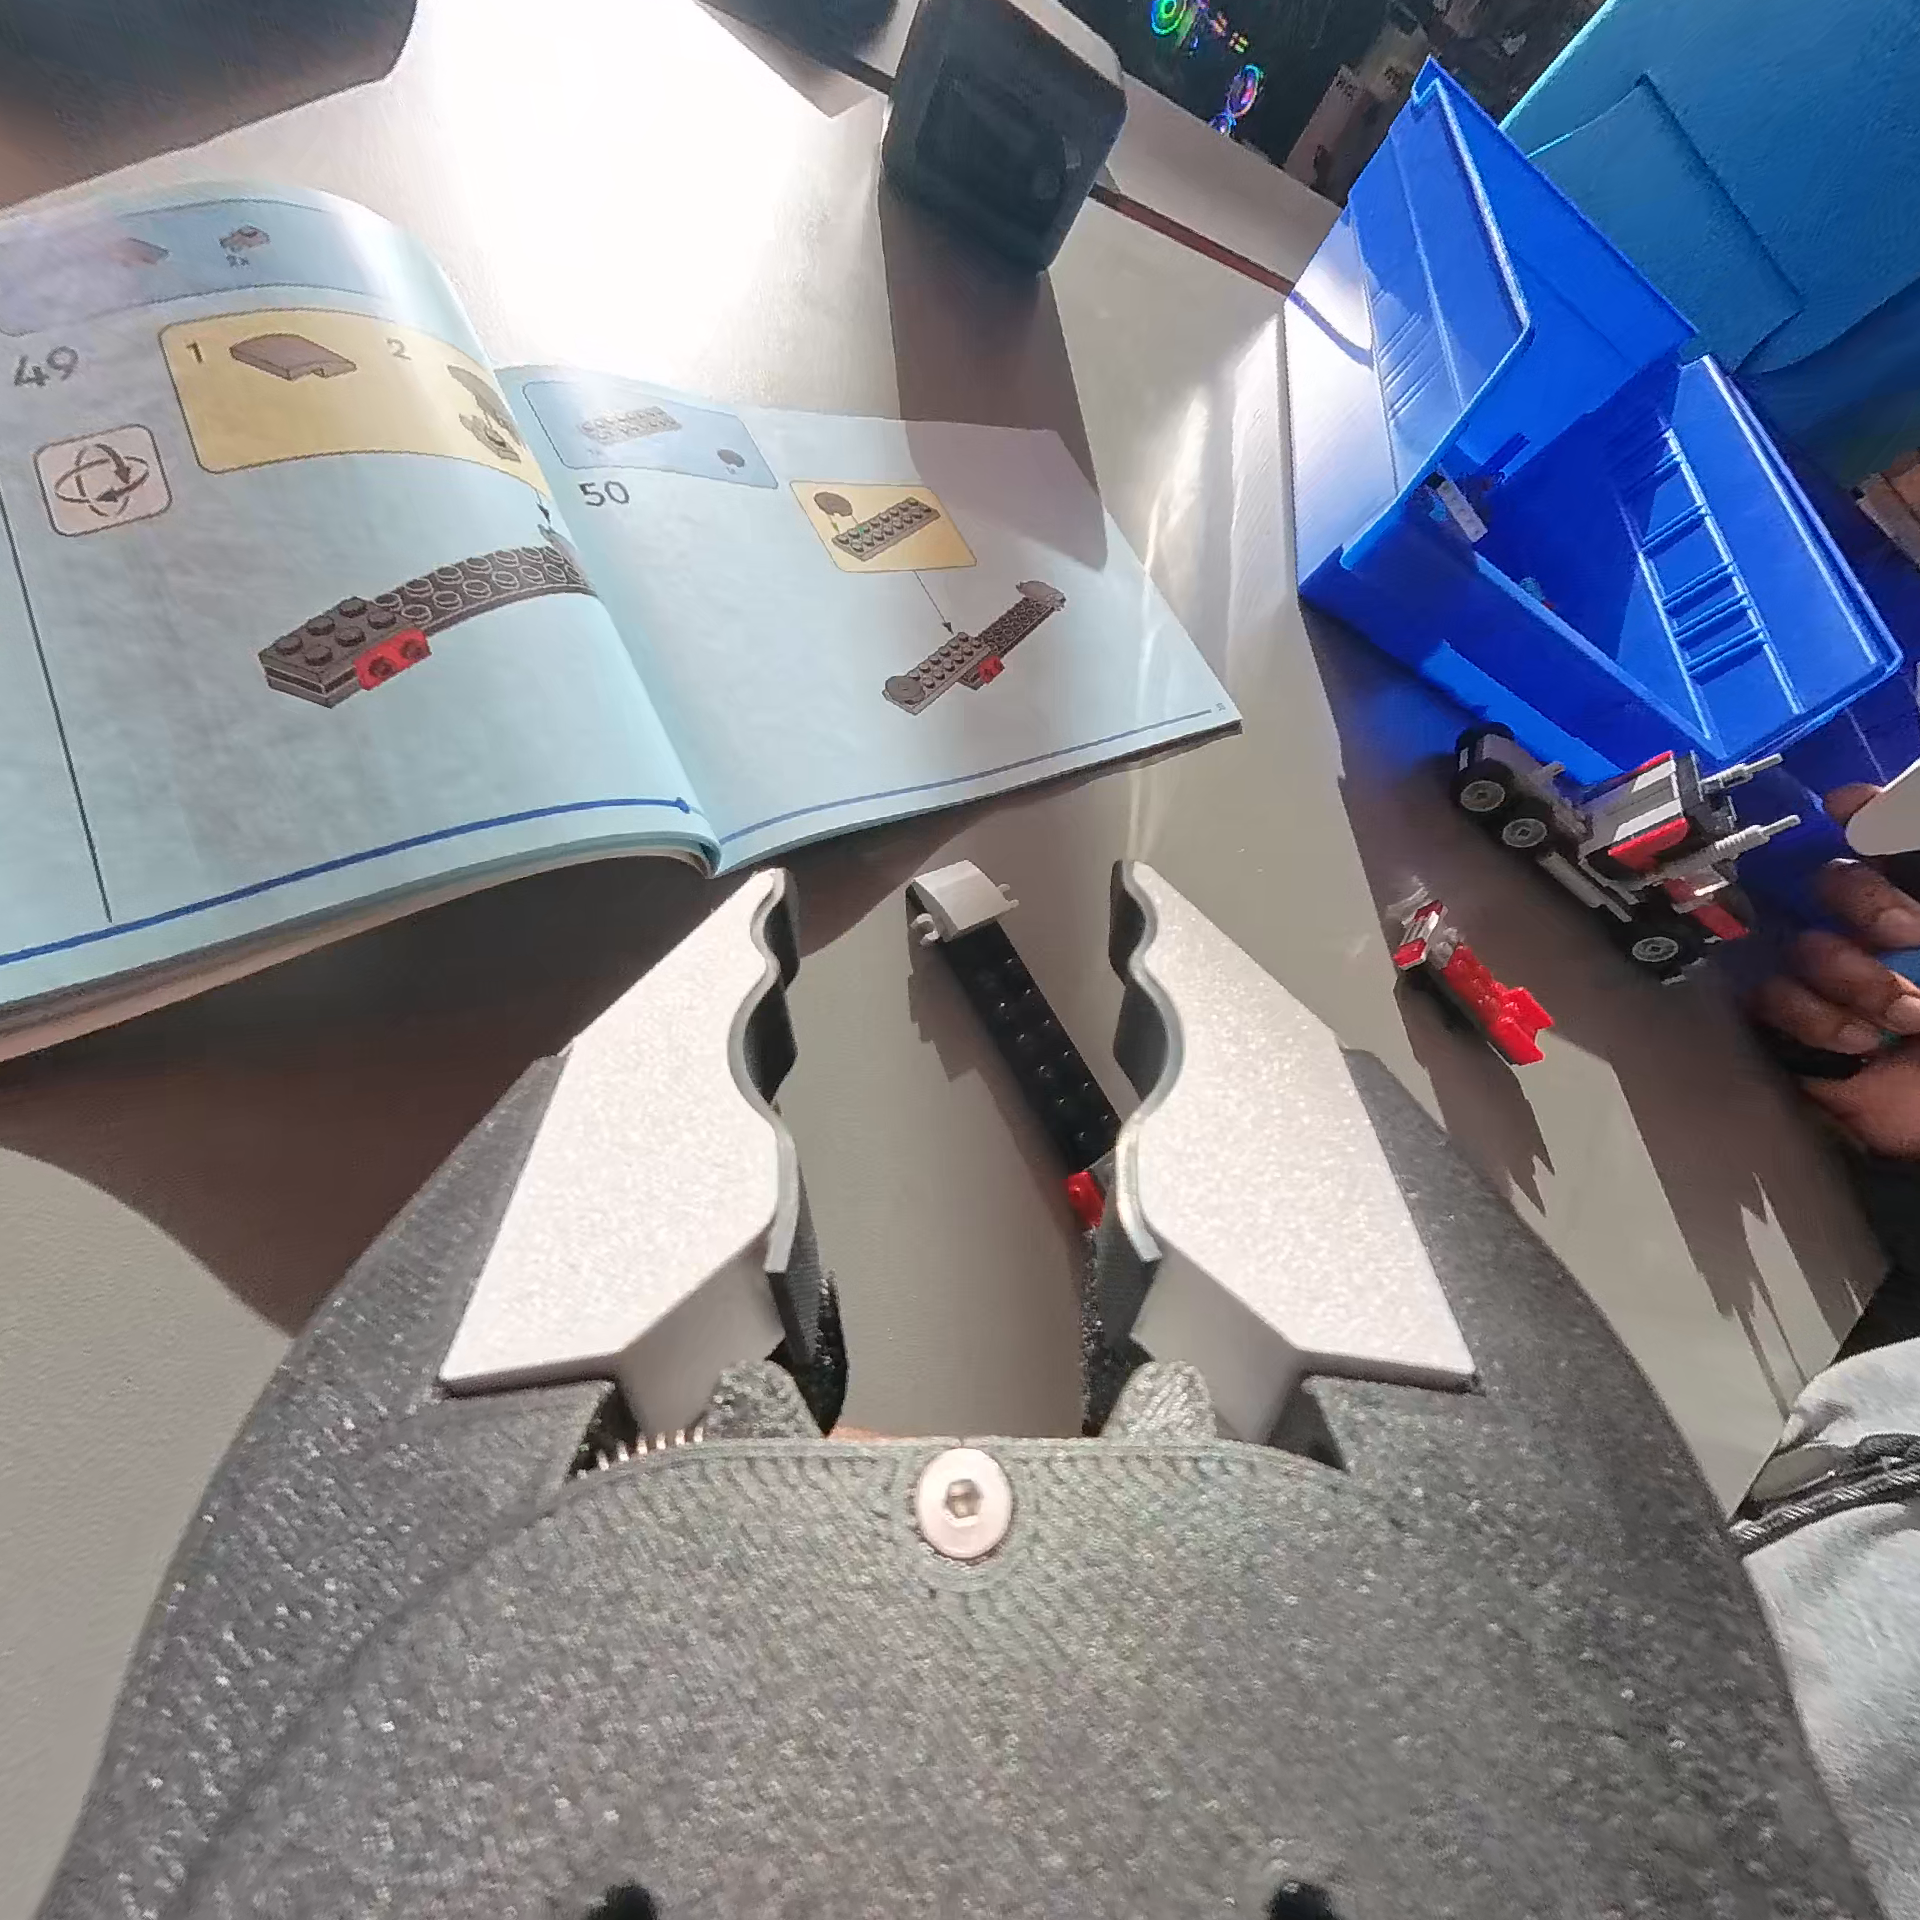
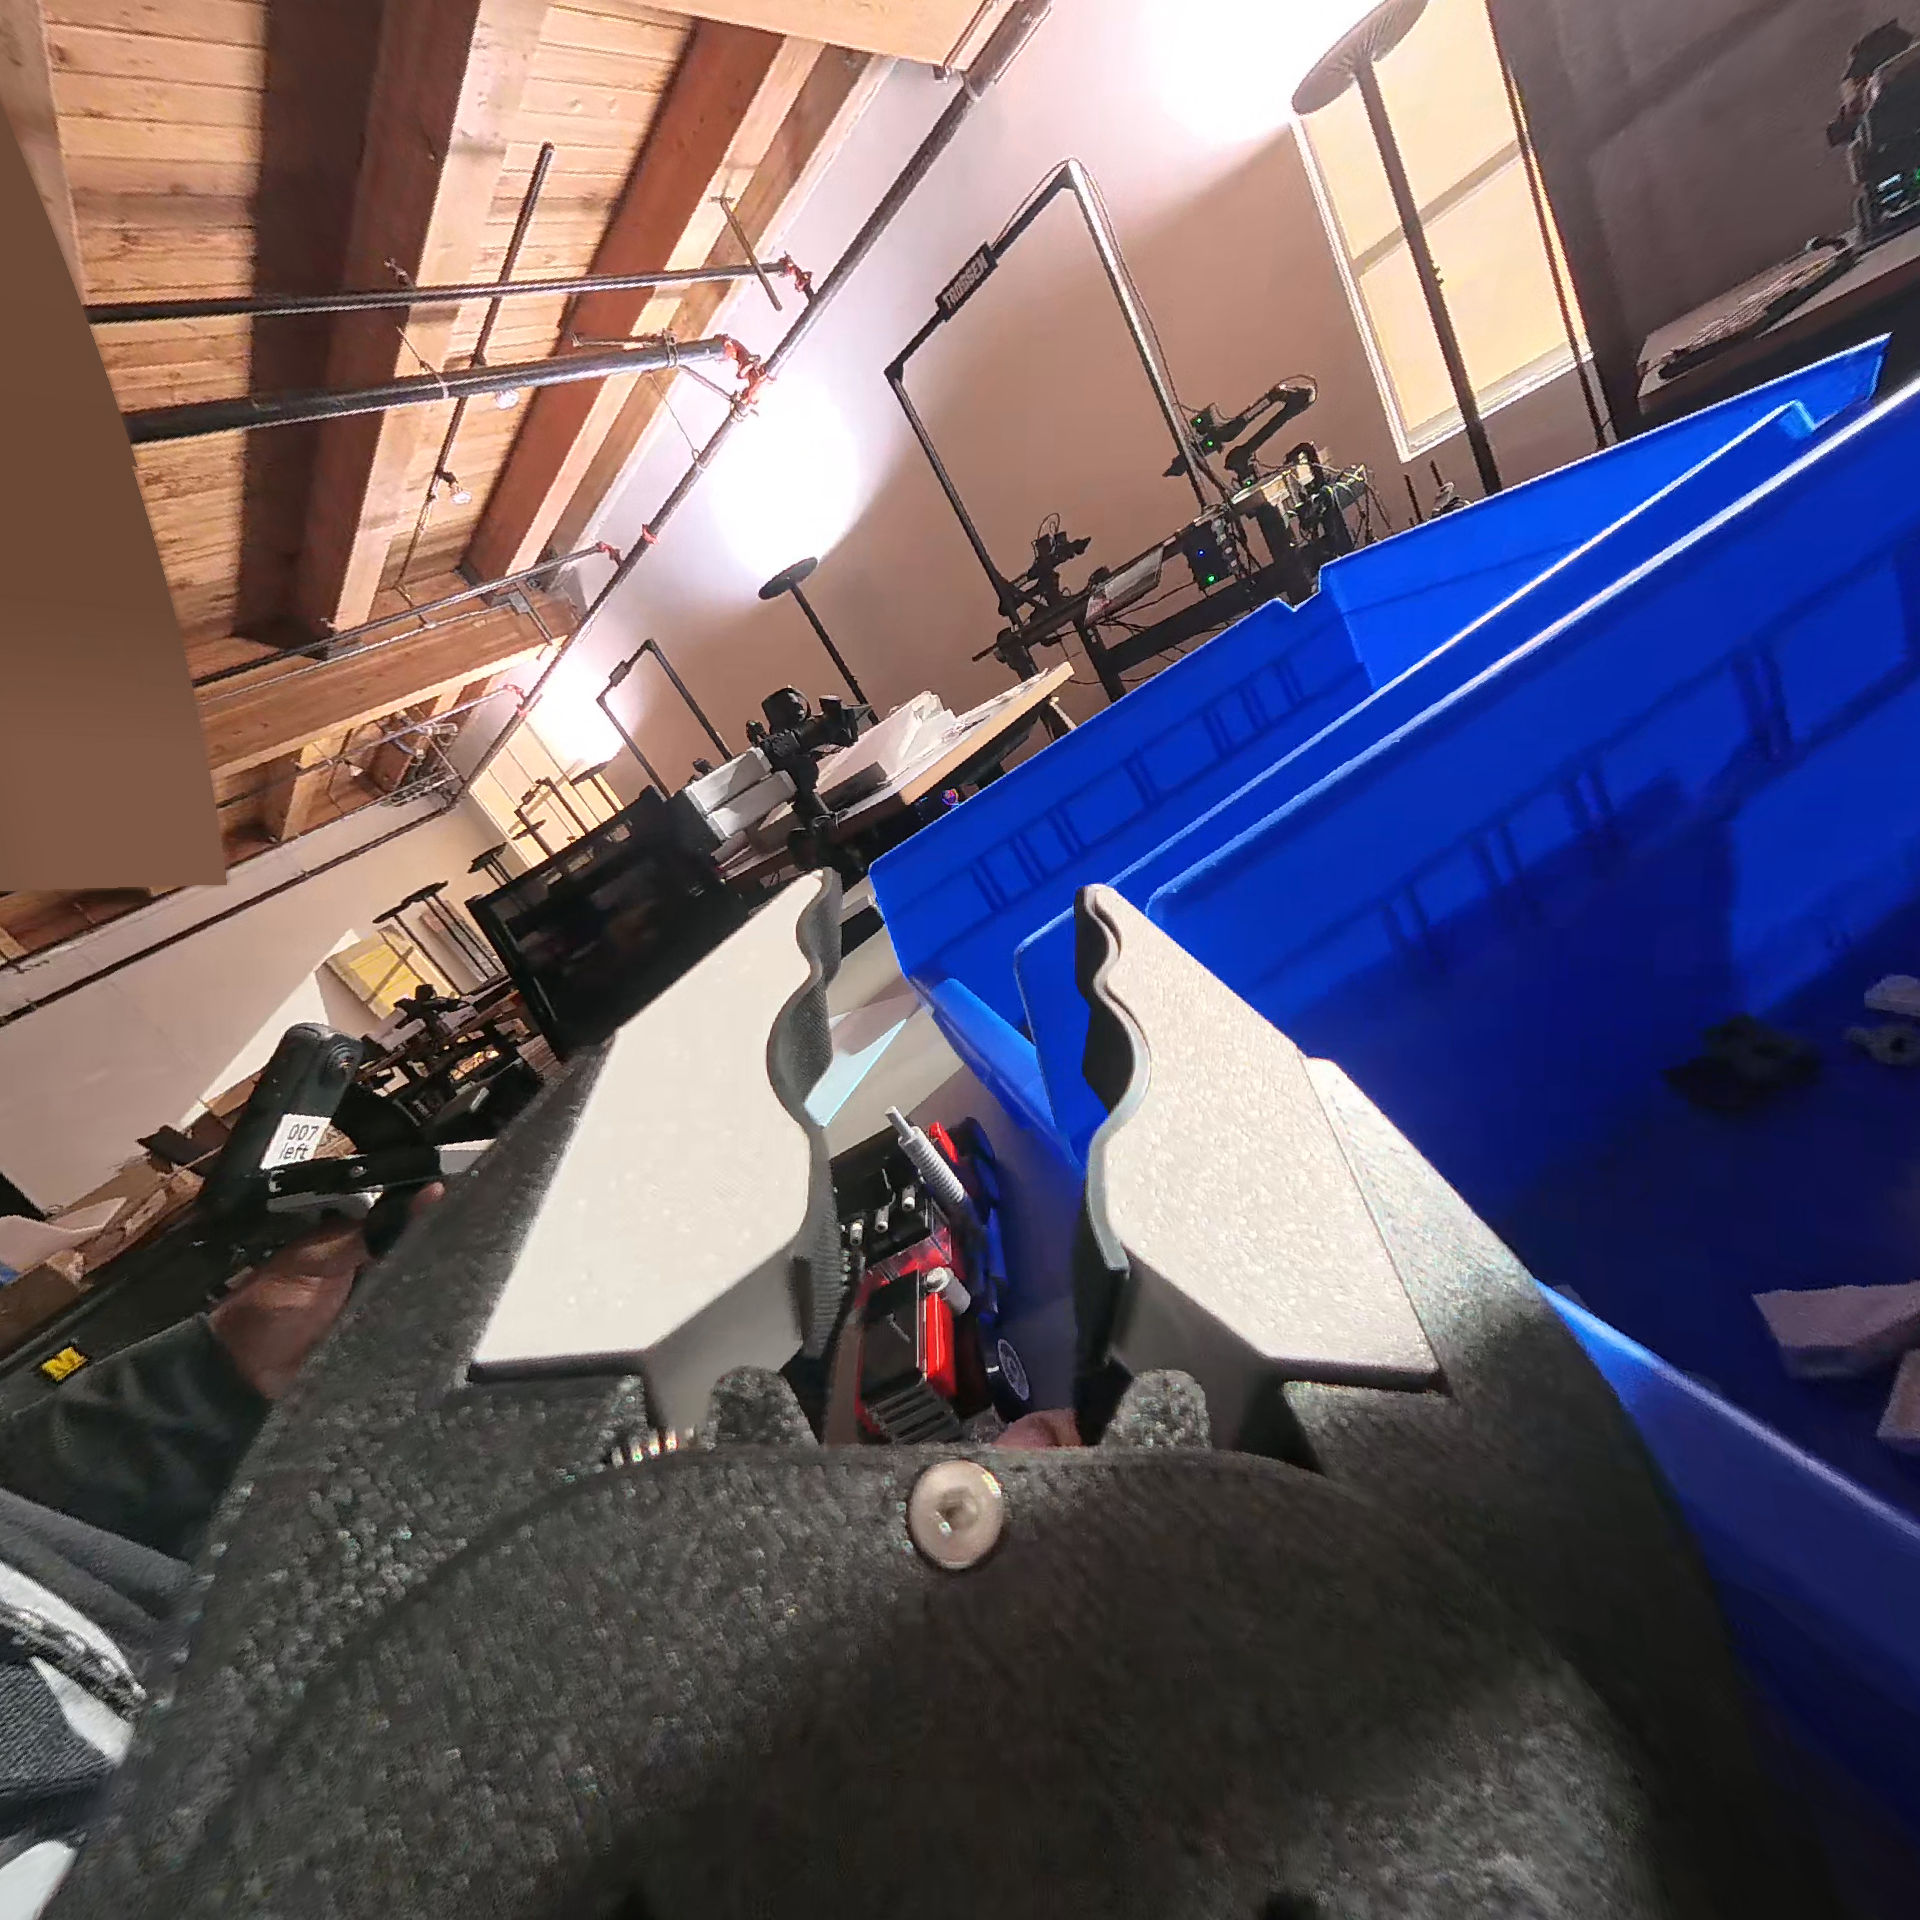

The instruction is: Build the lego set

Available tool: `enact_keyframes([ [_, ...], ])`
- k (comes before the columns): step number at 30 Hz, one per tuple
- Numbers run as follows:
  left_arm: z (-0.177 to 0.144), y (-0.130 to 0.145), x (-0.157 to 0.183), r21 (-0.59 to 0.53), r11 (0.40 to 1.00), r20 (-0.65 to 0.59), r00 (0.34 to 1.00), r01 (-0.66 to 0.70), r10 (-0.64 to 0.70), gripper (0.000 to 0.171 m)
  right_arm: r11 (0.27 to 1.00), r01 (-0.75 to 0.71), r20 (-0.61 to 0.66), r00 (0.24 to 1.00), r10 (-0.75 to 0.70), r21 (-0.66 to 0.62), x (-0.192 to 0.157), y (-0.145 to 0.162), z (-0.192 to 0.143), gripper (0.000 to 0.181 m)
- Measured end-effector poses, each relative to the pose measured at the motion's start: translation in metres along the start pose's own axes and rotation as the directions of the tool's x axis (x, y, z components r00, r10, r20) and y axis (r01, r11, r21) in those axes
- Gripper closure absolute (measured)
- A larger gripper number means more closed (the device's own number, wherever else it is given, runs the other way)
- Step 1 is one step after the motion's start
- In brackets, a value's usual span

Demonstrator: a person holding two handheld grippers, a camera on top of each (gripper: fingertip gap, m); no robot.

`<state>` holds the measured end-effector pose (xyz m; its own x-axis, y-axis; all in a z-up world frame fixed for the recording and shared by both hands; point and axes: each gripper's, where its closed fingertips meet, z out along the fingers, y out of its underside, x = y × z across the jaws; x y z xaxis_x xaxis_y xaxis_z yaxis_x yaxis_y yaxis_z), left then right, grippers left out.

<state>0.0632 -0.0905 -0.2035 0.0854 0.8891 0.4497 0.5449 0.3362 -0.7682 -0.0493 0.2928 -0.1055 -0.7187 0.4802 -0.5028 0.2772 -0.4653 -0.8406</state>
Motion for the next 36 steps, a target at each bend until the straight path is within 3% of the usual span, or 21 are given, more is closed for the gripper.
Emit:
enact_keyframes([
  [9, -0.001, -0.001, 0.000, 0.012, 1.000, -0.007, 1.000, 0.010, -0.010, 0.111, 1.000, 0.018, -0.003, 1.000, -0.018, 0.013, 0.000, -0.003, 0.001, 0.137],
  [14, 0.000, 0.000, 0.001, -0.001, 1.000, -0.003, 1.000, -0.005, 0.005, 0.111, 0.993, 0.119, -0.008, 0.993, -0.119, 0.004, -0.003, -0.032, -0.008, 0.137],
  [19, 0.000, 0.000, 0.002, -0.005, 1.000, -0.033, 0.999, 0.021, -0.022, 0.111, 0.932, 0.306, -0.143, 0.931, -0.335, -0.193, 0.036, -0.070, -0.035, 0.131],
  [21, 0.000, 0.001, 0.003, -0.011, 0.999, -0.055, 0.998, 0.035, -0.036, 0.111, 0.883, 0.346, -0.160, 0.898, -0.410, -0.317, 0.050, -0.070, -0.042, 0.125],
  [23, 0.000, 0.001, 0.003, -0.017, 0.998, -0.075, 0.996, 0.054, -0.055, 0.111, 0.858, 0.357, -0.105, 0.901, -0.420, -0.368, 0.043, -0.058, -0.039, 0.122],
  [25, 0.000, 0.000, 0.003, -0.018, 0.997, -0.083, 0.994, 0.070, -0.072, 0.110, 0.898, 0.323, -0.045, 0.935, -0.351, -0.300, 0.023, -0.045, -0.029, 0.123],
  [27, 0.000, 0.000, 0.002, -0.016, 0.997, -0.081, 0.994, 0.075, -0.076, 0.110, 0.955, 0.259, -0.035, 0.963, -0.266, -0.148, 0.010, -0.042, -0.024, 0.123],
  [30, 0.000, 0.000, 0.002, -0.010, 0.998, -0.062, 0.996, 0.061, -0.062, 0.110, 0.985, 0.172, -0.035, 0.985, -0.172, 0.013, 0.007, -0.038, -0.026, 0.125],
  [36, 0.002, 0.003, 0.001, -0.029, 0.999, -0.037, 0.999, 0.035, -0.036, 0.110, 0.972, 0.233, -0.022, 0.972, -0.233, 0.018, 0.006, -0.027, -0.030, 0.125],
])
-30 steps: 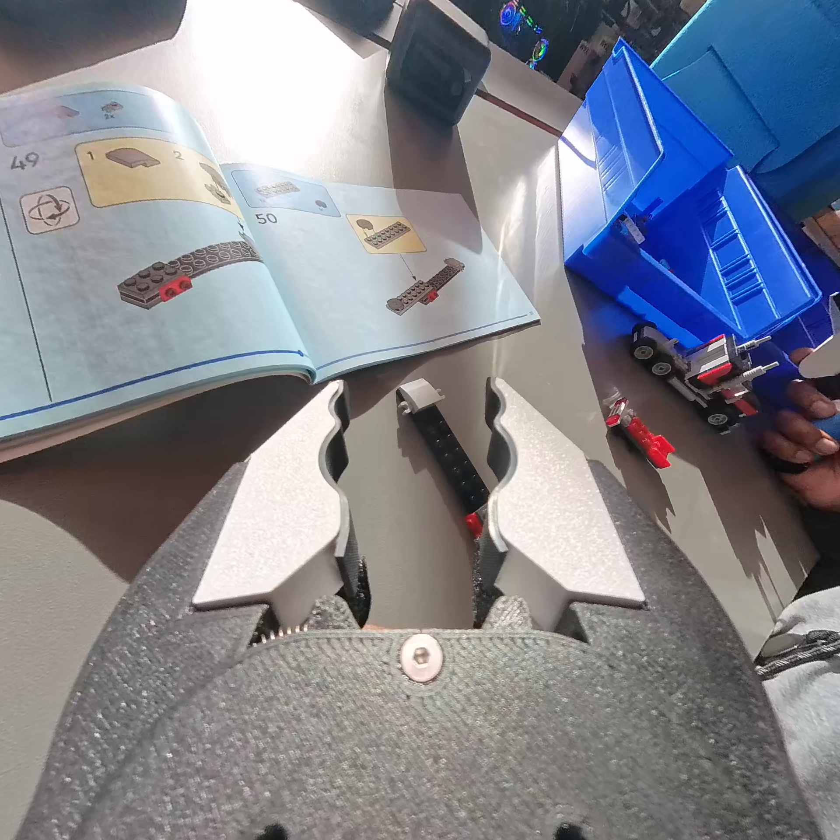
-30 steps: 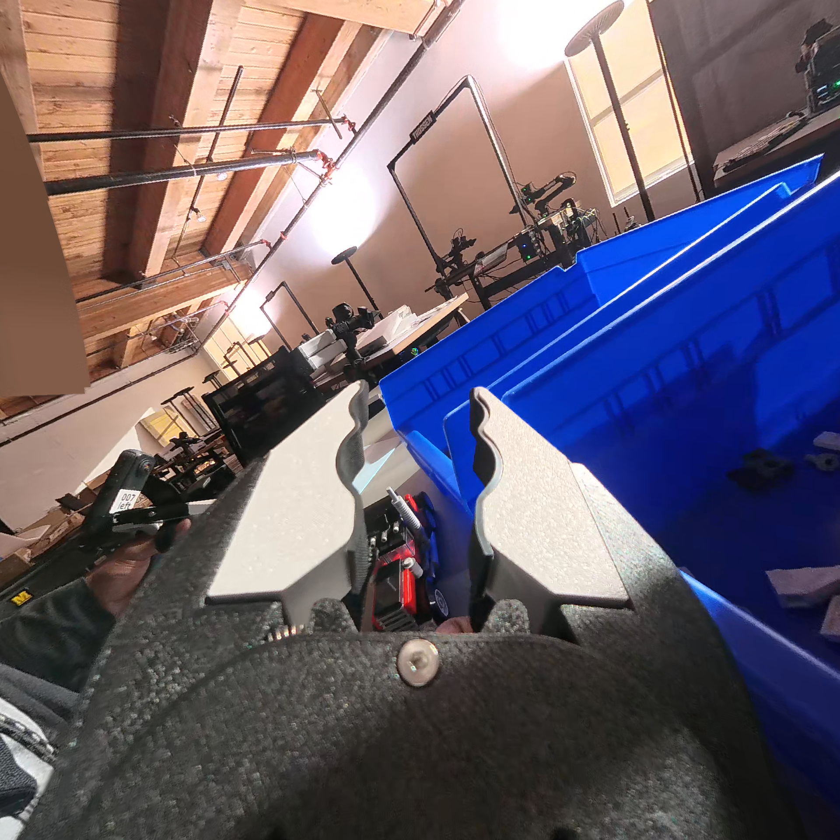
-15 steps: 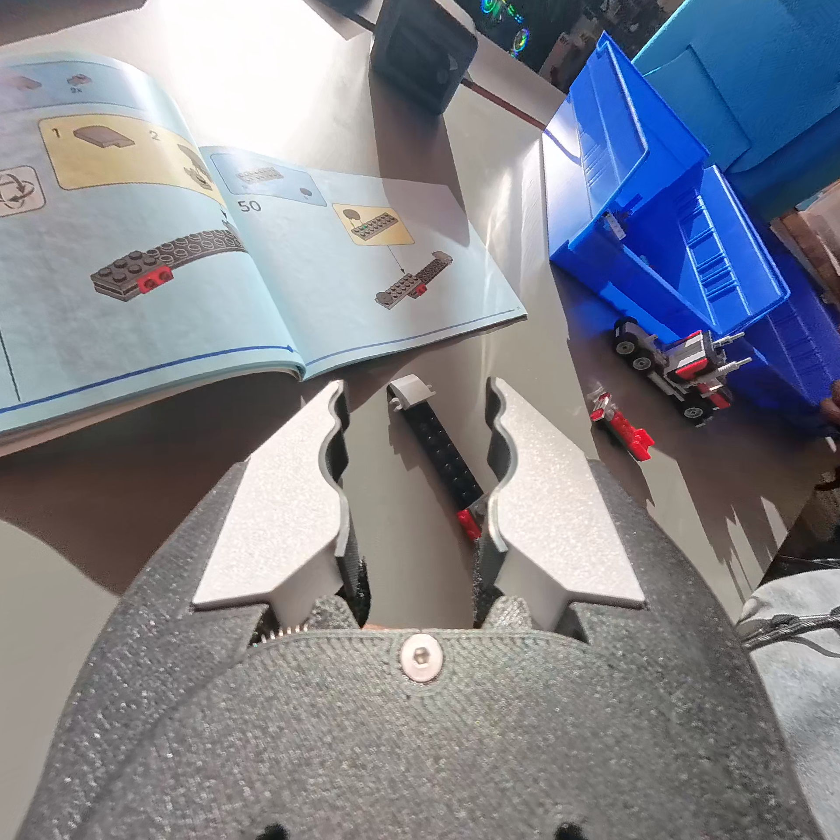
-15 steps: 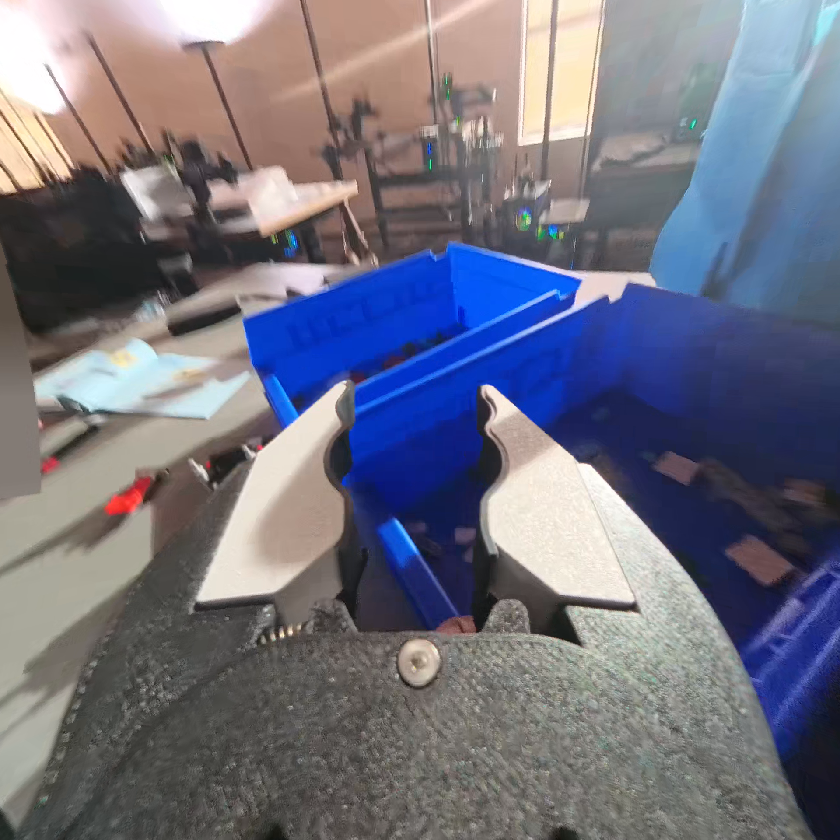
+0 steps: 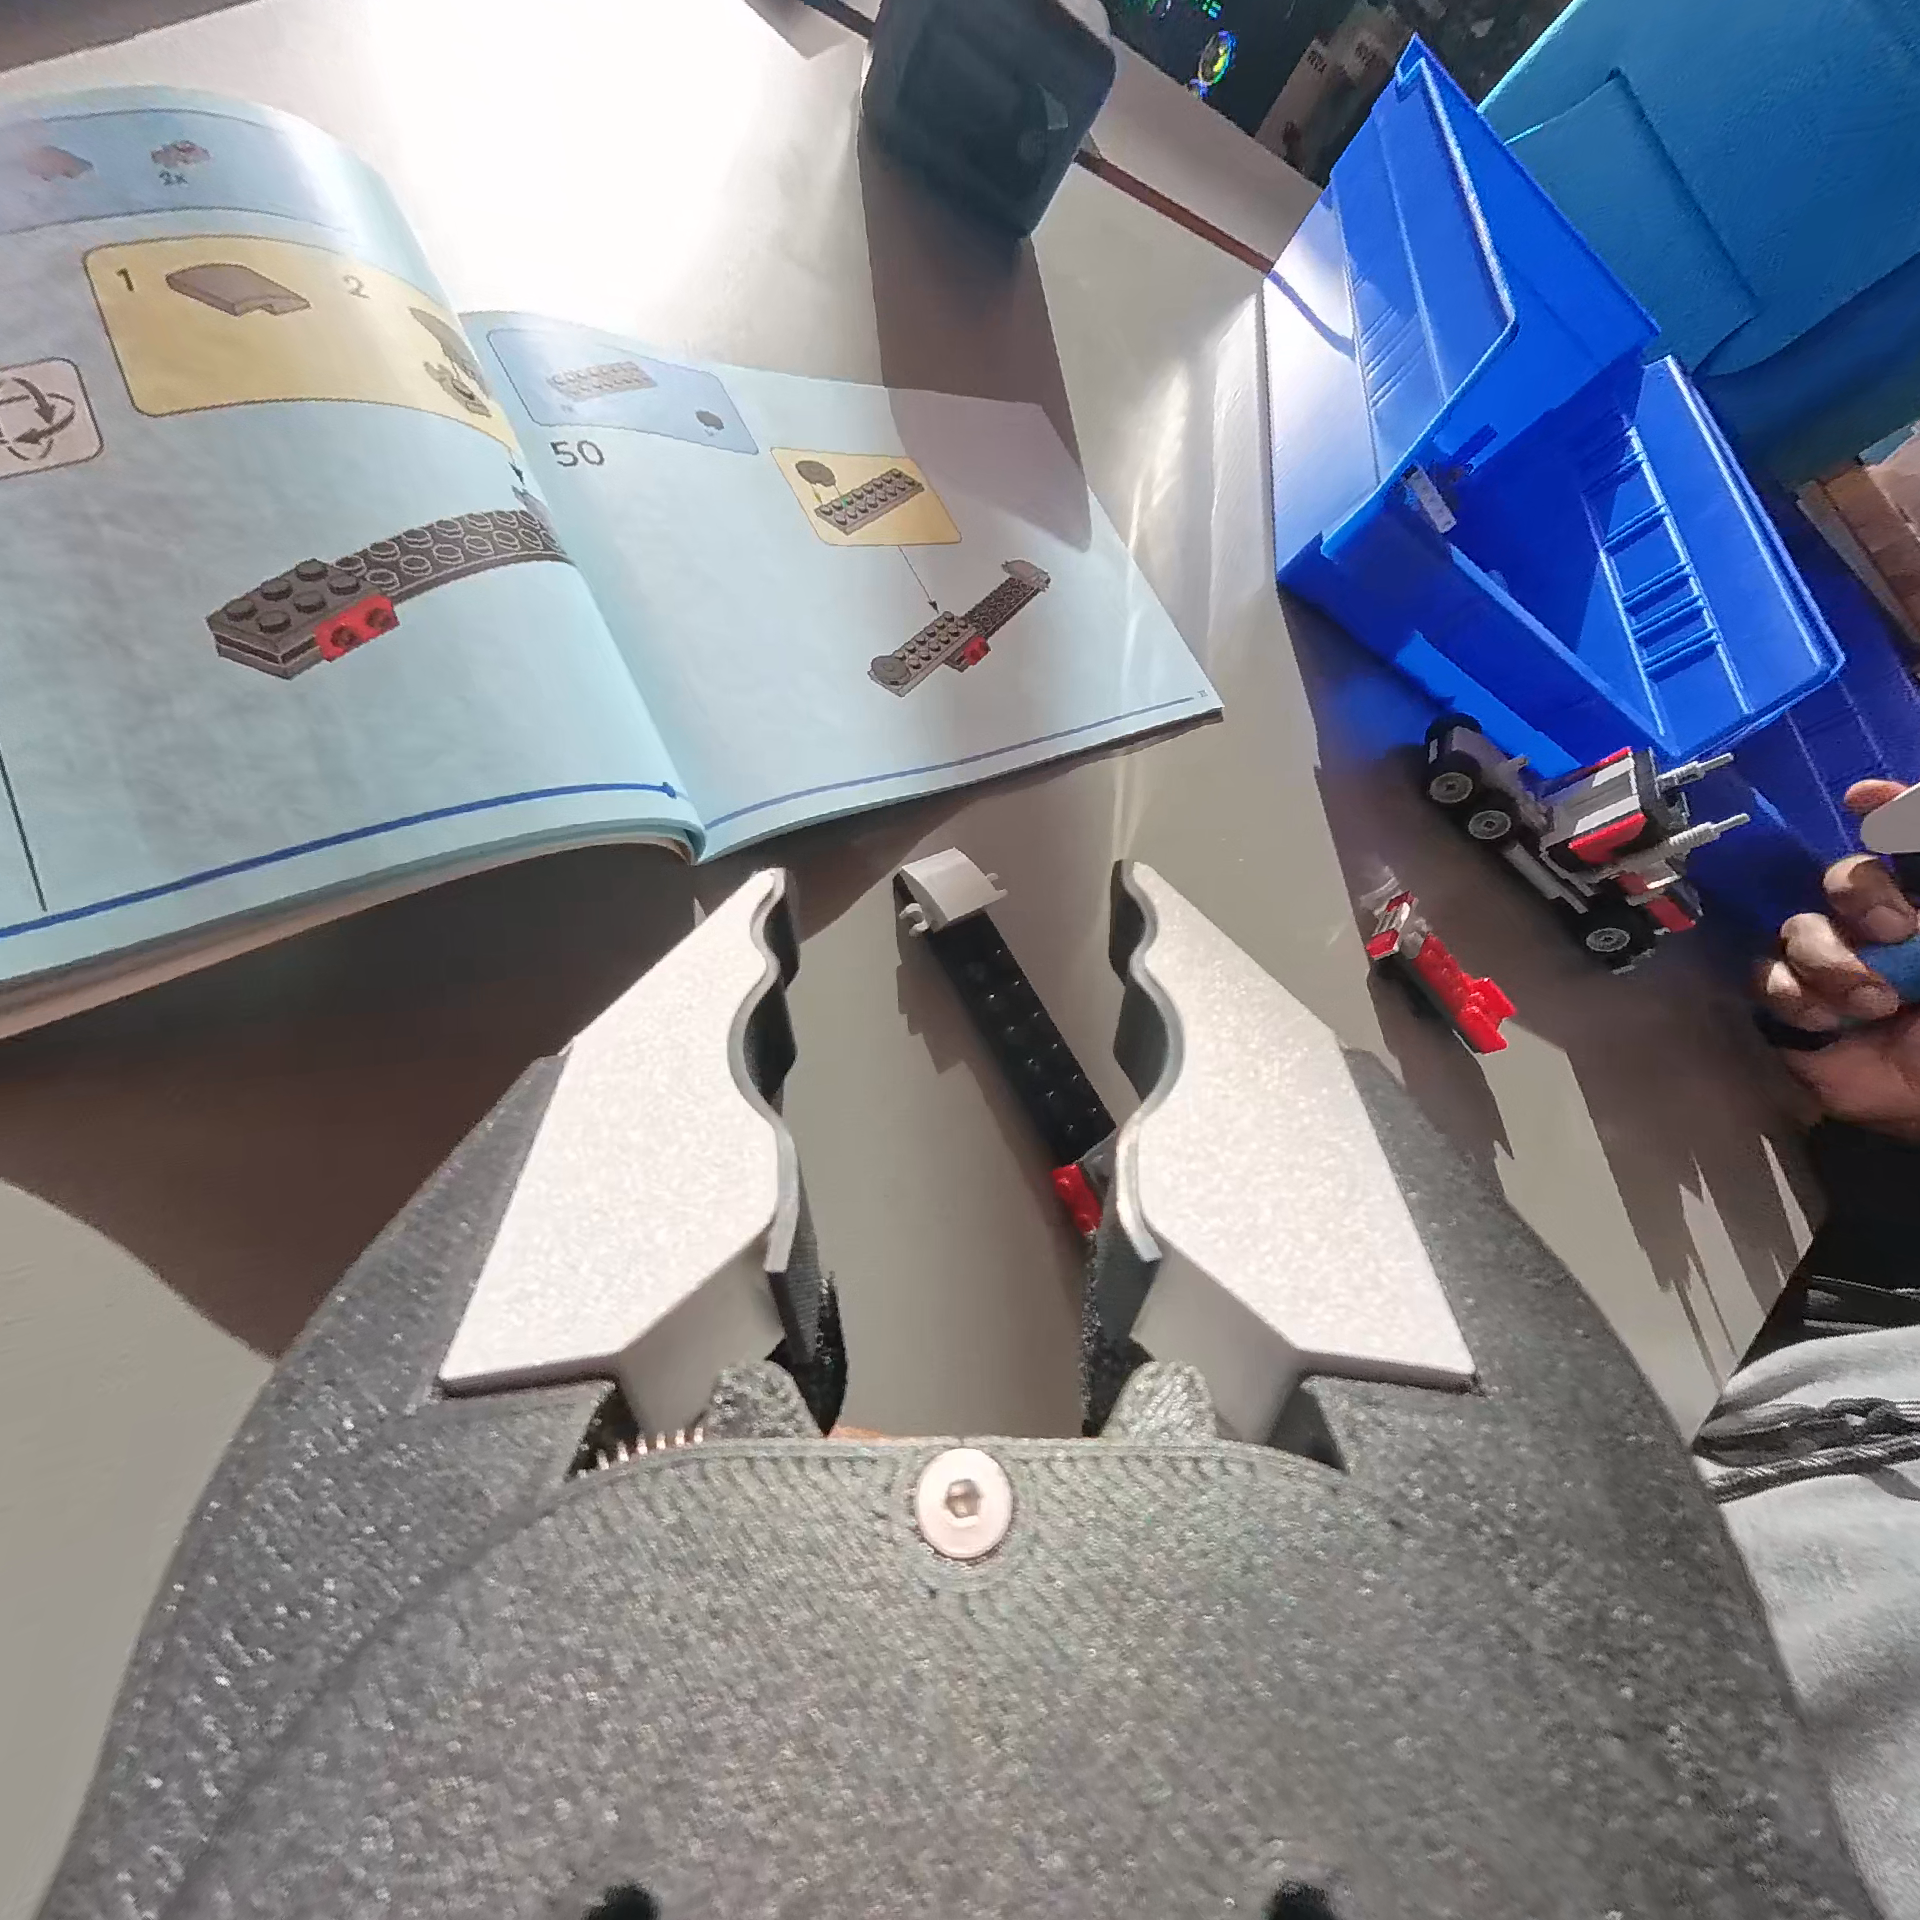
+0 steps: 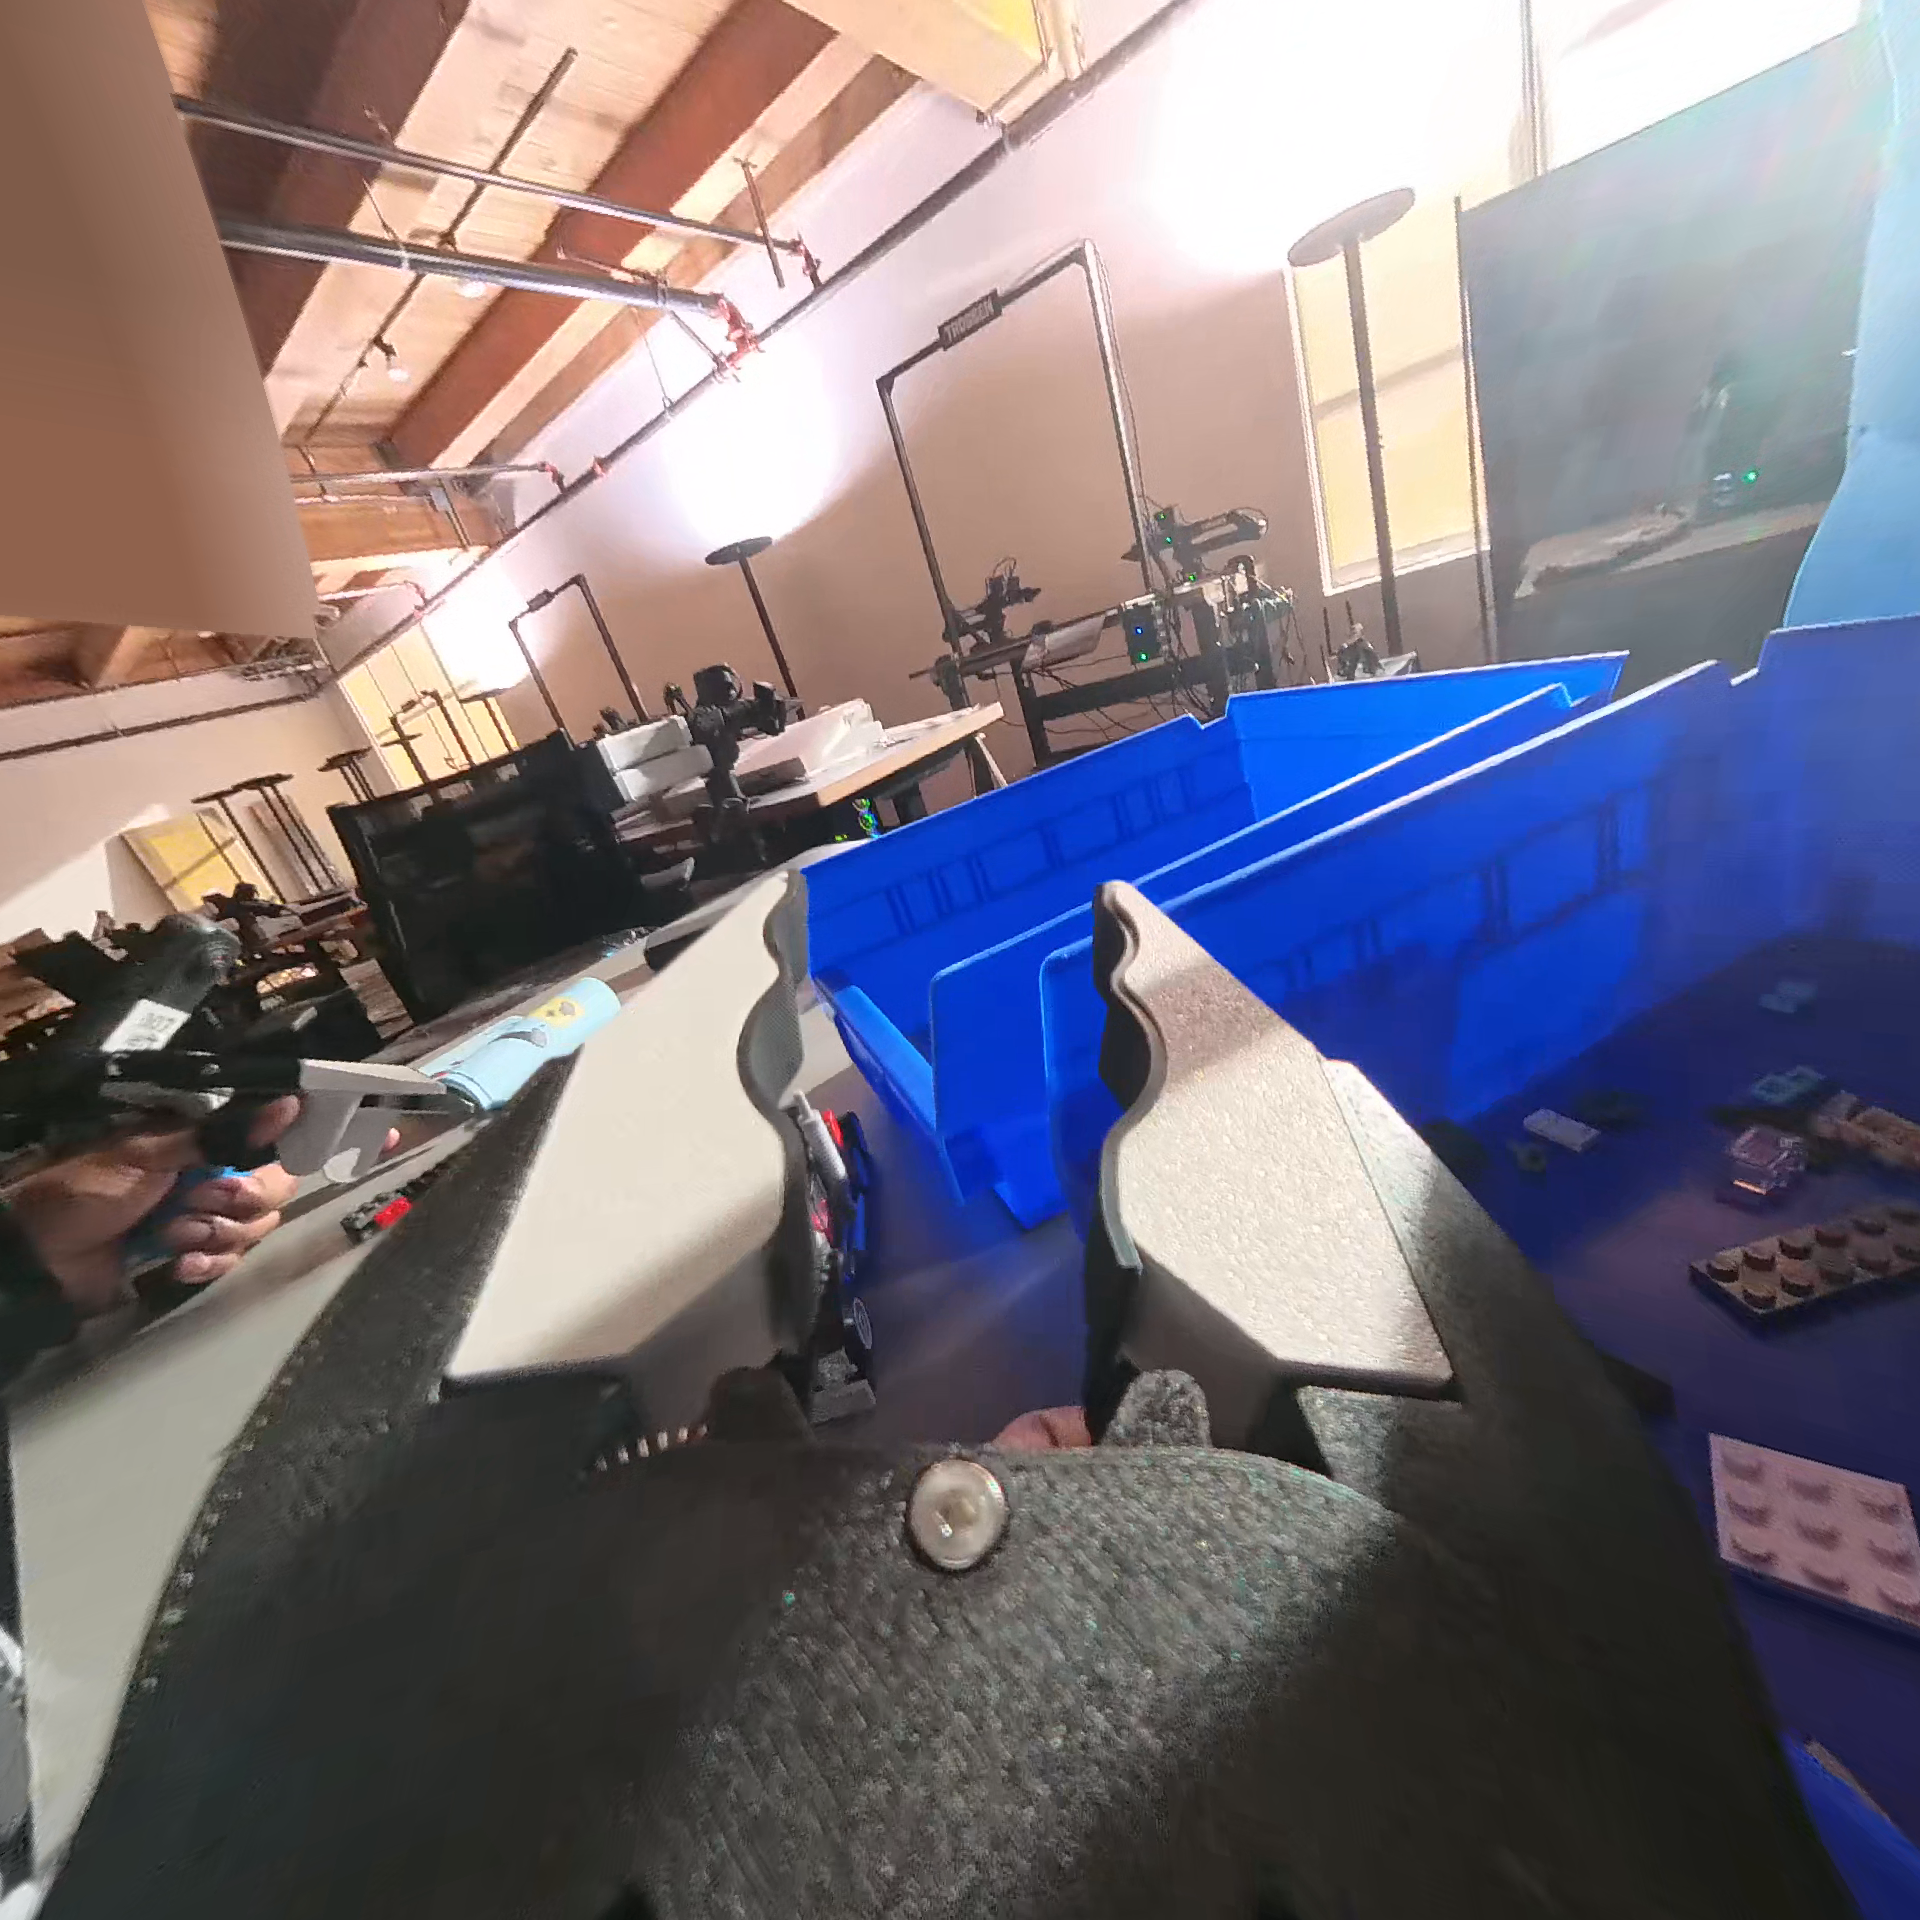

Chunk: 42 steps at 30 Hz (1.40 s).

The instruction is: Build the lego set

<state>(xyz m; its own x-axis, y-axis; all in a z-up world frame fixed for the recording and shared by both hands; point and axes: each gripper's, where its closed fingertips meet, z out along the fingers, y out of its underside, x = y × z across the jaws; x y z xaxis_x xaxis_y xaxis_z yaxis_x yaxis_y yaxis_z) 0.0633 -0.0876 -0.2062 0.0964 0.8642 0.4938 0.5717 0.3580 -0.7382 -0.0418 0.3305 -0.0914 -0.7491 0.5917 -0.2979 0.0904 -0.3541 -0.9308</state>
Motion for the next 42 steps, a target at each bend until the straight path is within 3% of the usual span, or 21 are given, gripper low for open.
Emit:
enact_keyframes([
  [6, -0.001, -0.001, 0.000, 0.009, 1.000, 0.024, 0.999, -0.022, 0.021, 0.110, 0.999, 0.029, -0.017, 0.999, -0.029, -0.028, 0.006, -0.008, -0.003, 0.129],
  [9, -0.001, -0.001, 0.000, 0.010, 1.000, 0.020, 1.000, -0.022, 0.022, 0.111, 0.984, 0.147, -0.057, 0.987, -0.153, -0.101, 0.023, -0.041, -0.006, 0.131],
  [11, -0.001, -0.001, 0.001, 0.010, 1.000, 0.010, 1.000, -0.021, 0.021, 0.111, 0.925, 0.284, -0.055, 0.950, -0.307, -0.251, 0.039, -0.059, -0.004, 0.132],
  [14, -0.002, -0.002, 0.003, 0.018, 1.000, -0.019, 1.000, -0.009, 0.009, 0.110, 0.675, 0.457, 0.014, 0.833, -0.553, -0.579, 0.085, -0.062, 0.003, 0.131],
  [17, -0.006, -0.005, 0.004, 0.048, 0.999, -0.045, 0.999, 0.014, -0.012, 0.111, 0.368, 0.437, 0.193, 0.818, -0.542, -0.821, 0.131, -0.029, 0.007, 0.126],
  [21, -0.012, -0.009, 0.006, 0.088, 0.996, -0.068, 0.997, 0.028, -0.022, 0.111, 0.077, 0.327, 0.288, 0.904, -0.316, -0.942, 0.154, 0.032, -0.003, 0.120],
  [23, -0.014, -0.011, 0.007, 0.103, 0.994, -0.072, 0.997, 0.027, -0.020, 0.111, -0.067, 0.319, 0.323, 0.890, -0.321, -0.946, 0.169, 0.050, -0.012, 0.118],
  [25, -0.016, -0.011, 0.007, 0.113, 0.993, -0.073, 0.997, 0.029, -0.021, 0.111, -0.144, 0.296, 0.328, 0.888, -0.321, -0.944, 0.178, 0.061, -0.019, 0.118],
  [36, -0.015, -0.010, 0.009, 0.097, 0.994, -0.108, 0.993, 0.050, -0.039, 0.111, -0.242, 0.220, 0.284, 0.920, -0.272, -0.945, 0.190, 0.086, -0.028, 0.118],
  [42, -0.017, -0.012, 0.010, 0.114, 0.992, -0.124, 0.991, 0.057, -0.043, 0.111, -0.217, 0.199, 0.253, 0.931, -0.262, -0.956, 0.190, 0.086, -0.027, 0.127],
])
